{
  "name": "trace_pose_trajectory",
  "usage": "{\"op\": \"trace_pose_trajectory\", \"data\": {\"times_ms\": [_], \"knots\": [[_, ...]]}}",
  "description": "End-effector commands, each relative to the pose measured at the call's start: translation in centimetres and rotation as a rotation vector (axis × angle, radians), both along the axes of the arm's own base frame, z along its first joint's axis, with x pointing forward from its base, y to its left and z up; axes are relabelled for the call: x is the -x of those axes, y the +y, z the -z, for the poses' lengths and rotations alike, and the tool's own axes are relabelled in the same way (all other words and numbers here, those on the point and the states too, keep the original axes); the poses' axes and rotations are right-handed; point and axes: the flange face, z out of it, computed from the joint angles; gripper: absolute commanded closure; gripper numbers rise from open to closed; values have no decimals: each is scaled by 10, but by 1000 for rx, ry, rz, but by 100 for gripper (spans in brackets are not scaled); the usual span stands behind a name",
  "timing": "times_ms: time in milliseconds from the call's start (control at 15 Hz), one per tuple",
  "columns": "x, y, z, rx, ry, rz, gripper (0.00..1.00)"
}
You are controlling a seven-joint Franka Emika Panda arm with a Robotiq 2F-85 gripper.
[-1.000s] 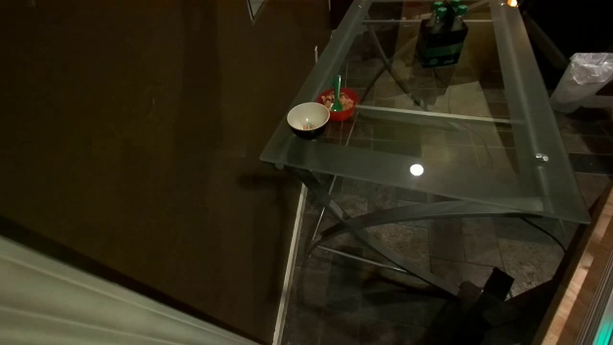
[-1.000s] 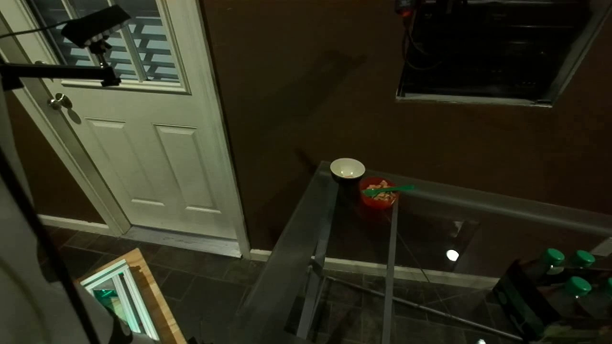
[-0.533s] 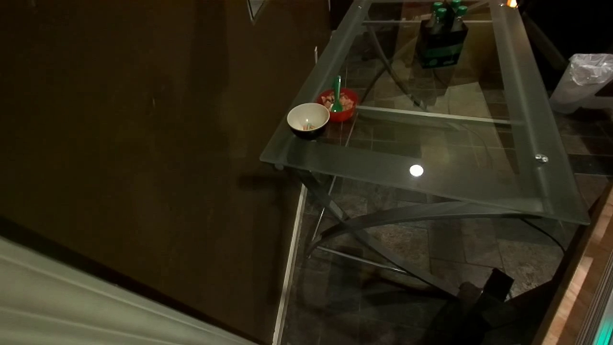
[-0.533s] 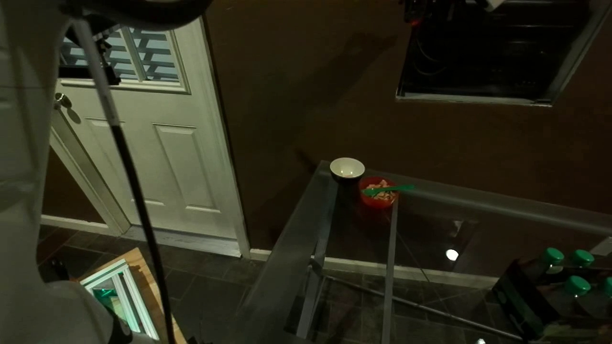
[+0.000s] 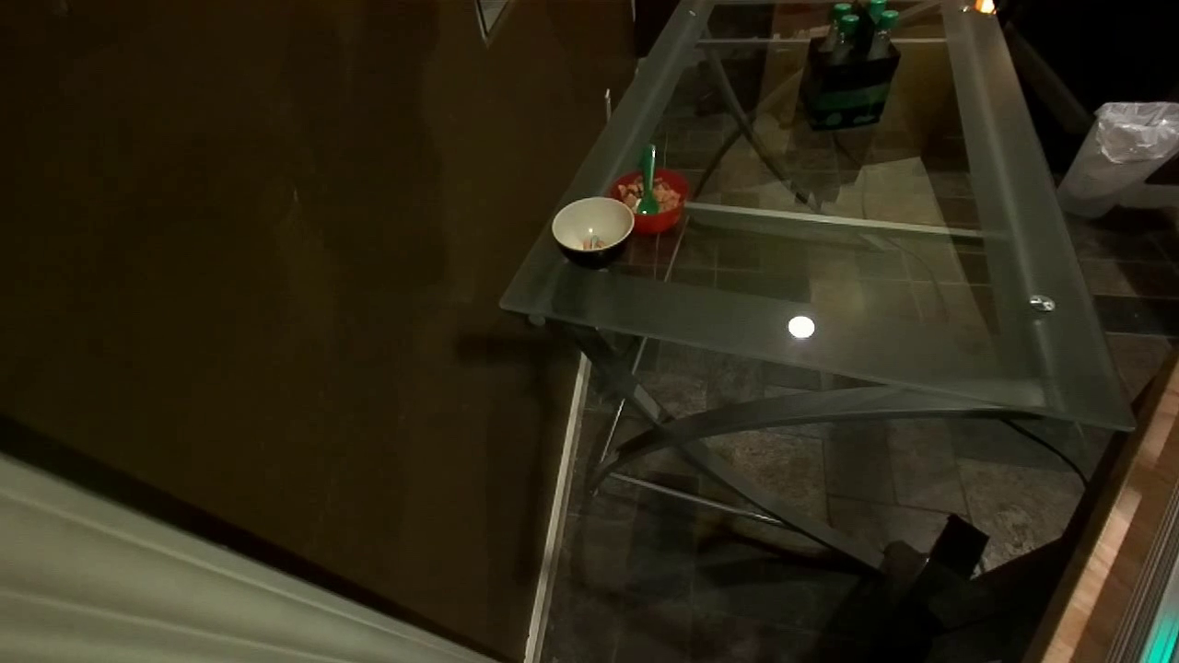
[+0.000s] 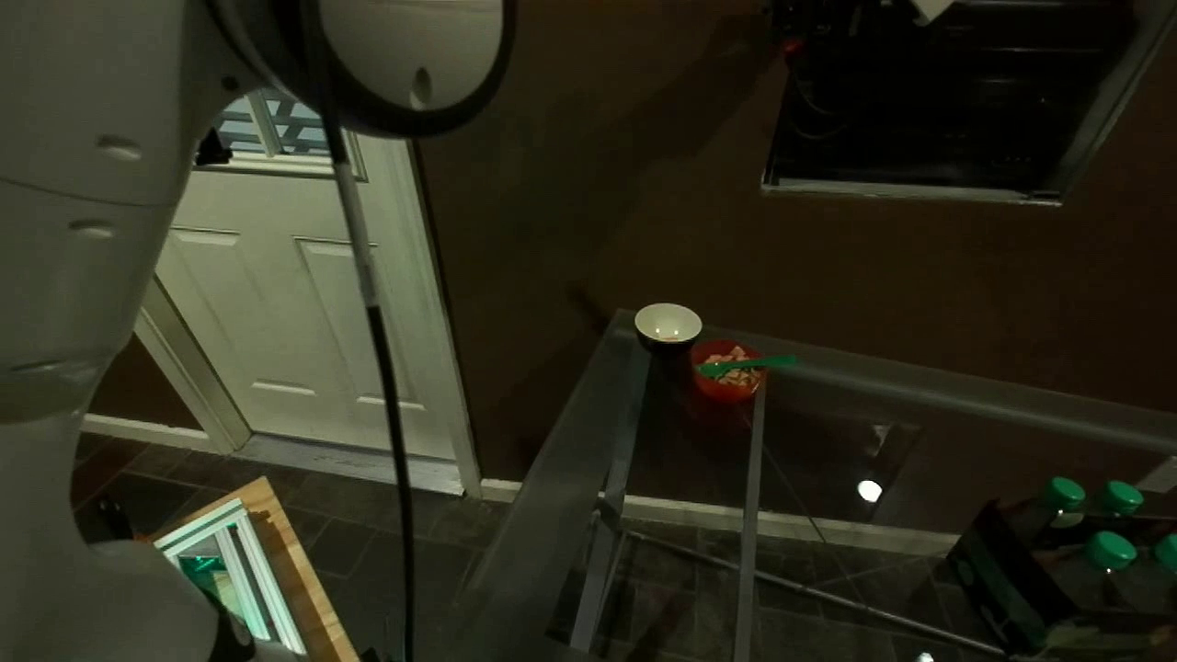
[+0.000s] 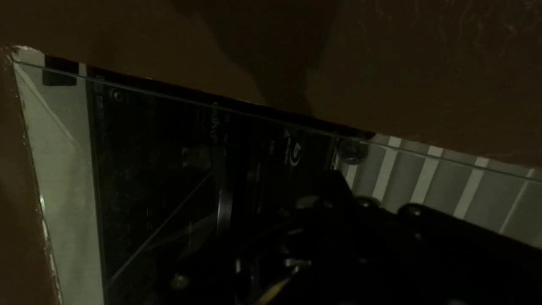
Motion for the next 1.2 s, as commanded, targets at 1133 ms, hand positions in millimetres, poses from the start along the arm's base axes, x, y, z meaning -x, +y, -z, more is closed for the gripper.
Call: {"op": "trace_pose_trajectory", "data": {"times_ms": [1133], "knots": [[-30, 47, 12, -133, -49, 3, 100]]}}
